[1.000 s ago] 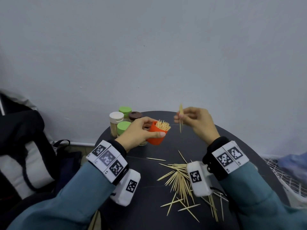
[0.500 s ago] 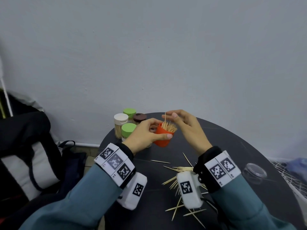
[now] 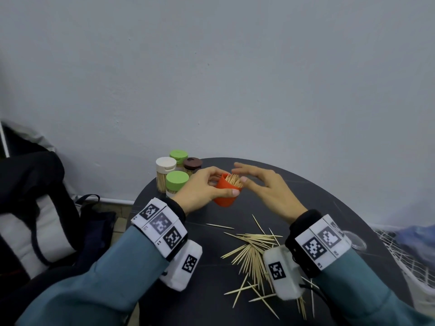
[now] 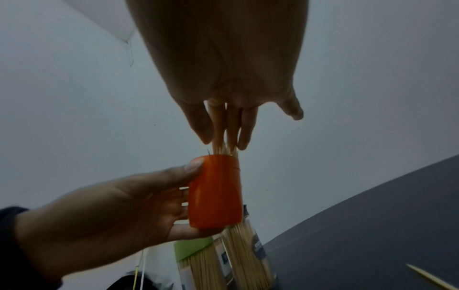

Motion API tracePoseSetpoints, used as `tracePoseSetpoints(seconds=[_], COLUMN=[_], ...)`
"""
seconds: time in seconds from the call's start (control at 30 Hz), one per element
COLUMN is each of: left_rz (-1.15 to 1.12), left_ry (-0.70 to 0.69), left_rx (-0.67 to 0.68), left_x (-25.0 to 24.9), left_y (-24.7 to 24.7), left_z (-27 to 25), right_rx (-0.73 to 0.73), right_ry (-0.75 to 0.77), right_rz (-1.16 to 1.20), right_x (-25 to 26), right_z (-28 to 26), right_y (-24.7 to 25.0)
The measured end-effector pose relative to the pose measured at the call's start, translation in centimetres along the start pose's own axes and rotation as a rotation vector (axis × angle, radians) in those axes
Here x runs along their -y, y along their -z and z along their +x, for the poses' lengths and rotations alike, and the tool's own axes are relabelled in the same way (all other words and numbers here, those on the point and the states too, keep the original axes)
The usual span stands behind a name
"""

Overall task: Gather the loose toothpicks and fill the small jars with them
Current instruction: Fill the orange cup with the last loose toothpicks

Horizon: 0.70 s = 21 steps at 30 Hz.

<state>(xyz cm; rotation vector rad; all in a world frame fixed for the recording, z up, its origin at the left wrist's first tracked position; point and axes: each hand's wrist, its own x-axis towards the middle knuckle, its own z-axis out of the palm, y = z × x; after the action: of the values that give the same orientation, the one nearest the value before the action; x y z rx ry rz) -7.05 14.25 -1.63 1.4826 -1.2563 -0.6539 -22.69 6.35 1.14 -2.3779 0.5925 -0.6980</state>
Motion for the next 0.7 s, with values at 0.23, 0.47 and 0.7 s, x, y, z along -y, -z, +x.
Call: tracePoseSetpoints(seconds=[0.23, 0.47, 0.7], left_rz=[0.022, 0.015, 0.013], left_ry=[0.021, 0.020, 0.034], left_rx=[-0.004, -0.016, -0.003], left_x=[-0.2, -0.7, -0.7], left_y=[-0.3, -0.1, -0.1], left_z=[0.0, -0.5, -0.5], right_rx=[0.005, 0.743, 0.641], right_ry=[-0.171, -0.488, -0.393], right_rz=[-0.091, -0.706, -0.711], right_x=[-1.2, -3.3, -3.0], right_z=[-0.7, -2.7, -2.6], right_y=[1.8, 1.2, -0.4])
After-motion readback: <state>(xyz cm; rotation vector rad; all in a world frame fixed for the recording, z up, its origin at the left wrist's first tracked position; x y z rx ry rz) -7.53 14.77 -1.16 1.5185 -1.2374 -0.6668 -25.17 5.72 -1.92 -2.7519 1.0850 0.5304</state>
